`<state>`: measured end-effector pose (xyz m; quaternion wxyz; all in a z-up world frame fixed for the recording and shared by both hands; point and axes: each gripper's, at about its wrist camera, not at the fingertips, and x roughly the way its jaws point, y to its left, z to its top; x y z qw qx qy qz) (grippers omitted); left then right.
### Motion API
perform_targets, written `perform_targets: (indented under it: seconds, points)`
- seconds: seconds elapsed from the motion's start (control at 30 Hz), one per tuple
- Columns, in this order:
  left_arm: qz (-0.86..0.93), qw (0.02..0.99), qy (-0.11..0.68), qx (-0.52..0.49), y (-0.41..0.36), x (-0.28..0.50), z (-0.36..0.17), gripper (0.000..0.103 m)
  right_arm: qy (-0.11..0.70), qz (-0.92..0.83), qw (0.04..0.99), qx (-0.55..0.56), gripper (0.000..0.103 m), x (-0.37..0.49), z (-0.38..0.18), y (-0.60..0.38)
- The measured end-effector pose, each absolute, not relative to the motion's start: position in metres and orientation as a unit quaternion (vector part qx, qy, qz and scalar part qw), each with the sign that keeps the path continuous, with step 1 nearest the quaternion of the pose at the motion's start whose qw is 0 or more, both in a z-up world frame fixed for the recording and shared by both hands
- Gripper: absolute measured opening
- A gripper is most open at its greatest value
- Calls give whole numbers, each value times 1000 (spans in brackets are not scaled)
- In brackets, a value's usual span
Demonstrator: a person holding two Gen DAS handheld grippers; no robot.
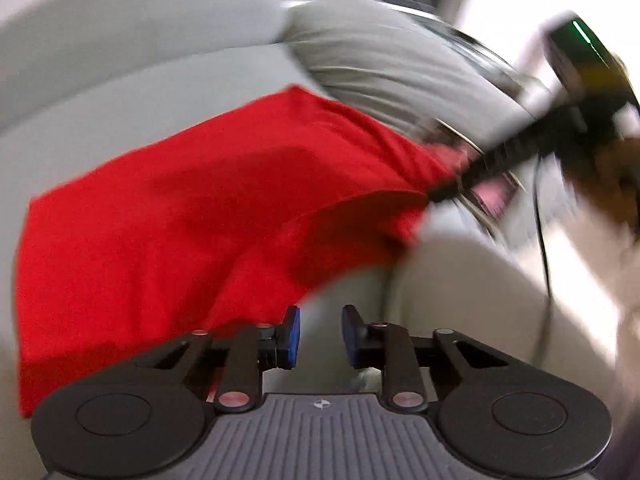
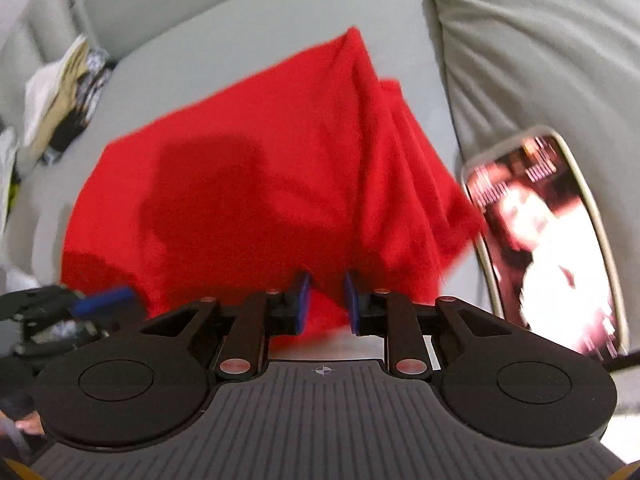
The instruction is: Fold clothes
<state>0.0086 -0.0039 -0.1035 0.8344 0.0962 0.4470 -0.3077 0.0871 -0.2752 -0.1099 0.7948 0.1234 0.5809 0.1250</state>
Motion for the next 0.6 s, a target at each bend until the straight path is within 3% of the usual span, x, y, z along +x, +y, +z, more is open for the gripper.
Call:
perform_targets:
  seconds: [0.1,0.17,0.37,0.6]
  points:
    - [-290,848,433,96,12,-19,-95,28,558,121,808,143,28,55,-89,-306]
    - [-275,860,425,69,25,-27,-89,35,540,112,817,170,34,38,-79,-324]
    - [-173,898,405,1,46,-13,-89,36,475,65,853,206,31,27,-65,-341]
    - [-122,919,374,31,18,13,-99,31,415,117,896,105,28,44,-73,-266]
